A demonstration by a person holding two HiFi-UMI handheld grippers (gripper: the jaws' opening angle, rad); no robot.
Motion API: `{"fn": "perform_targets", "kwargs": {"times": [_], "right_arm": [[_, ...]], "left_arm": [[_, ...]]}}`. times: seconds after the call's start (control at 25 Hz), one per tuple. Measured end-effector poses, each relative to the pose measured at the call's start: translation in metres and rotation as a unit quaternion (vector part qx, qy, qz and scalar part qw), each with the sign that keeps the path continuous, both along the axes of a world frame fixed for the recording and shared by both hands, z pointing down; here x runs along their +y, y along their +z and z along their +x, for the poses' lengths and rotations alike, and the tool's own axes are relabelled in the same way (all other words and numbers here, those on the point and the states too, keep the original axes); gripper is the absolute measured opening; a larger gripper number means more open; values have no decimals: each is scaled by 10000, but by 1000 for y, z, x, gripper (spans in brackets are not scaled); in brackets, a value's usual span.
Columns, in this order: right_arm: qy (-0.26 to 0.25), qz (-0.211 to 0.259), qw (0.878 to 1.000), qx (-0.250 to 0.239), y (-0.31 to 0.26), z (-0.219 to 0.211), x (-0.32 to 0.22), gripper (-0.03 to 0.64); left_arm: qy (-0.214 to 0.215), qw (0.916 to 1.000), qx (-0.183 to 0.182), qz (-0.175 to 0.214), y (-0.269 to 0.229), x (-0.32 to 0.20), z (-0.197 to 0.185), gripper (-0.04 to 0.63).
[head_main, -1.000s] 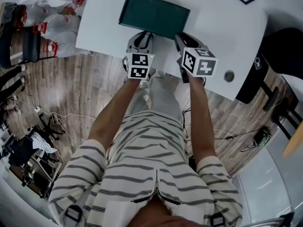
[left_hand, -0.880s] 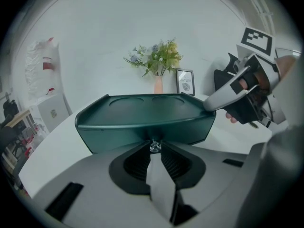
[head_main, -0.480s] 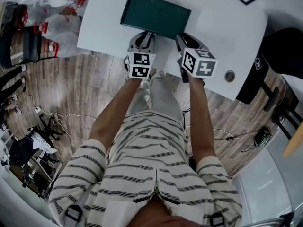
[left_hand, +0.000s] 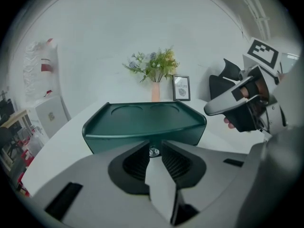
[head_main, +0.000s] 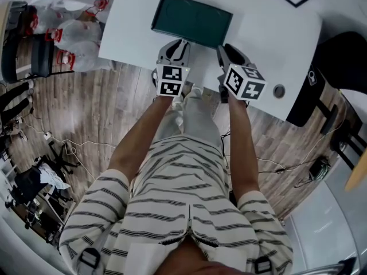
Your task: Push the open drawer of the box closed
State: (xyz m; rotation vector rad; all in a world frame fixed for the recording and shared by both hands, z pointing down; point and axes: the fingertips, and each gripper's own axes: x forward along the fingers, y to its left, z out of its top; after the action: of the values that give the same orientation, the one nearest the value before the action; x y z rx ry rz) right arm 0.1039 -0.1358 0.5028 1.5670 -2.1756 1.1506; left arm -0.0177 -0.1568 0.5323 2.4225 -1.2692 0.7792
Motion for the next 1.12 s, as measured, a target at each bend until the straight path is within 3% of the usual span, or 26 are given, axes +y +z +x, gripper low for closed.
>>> {"fn": "perform_targets", "kwargs": {"times": [0.2, 0.56, 0.84, 1.12], "right_arm": [[209, 302, 9993, -7, -29, 1, 20, 86], [476, 1012, 9937, -25, -90, 1, 66, -1], [445, 1584, 9859, 304, -135, -17, 108, 0], [537, 2047, 9756, 577, -170, -22, 142, 0]], "left_arm": [[38, 9997, 171, 183, -35, 12, -3, 61], [199, 9969, 508, 576, -102, 52, -2, 2], [689, 9920, 549, 904, -151, 92, -1, 2], [888, 9865, 783, 1132, -186, 120, 1, 2]]}}
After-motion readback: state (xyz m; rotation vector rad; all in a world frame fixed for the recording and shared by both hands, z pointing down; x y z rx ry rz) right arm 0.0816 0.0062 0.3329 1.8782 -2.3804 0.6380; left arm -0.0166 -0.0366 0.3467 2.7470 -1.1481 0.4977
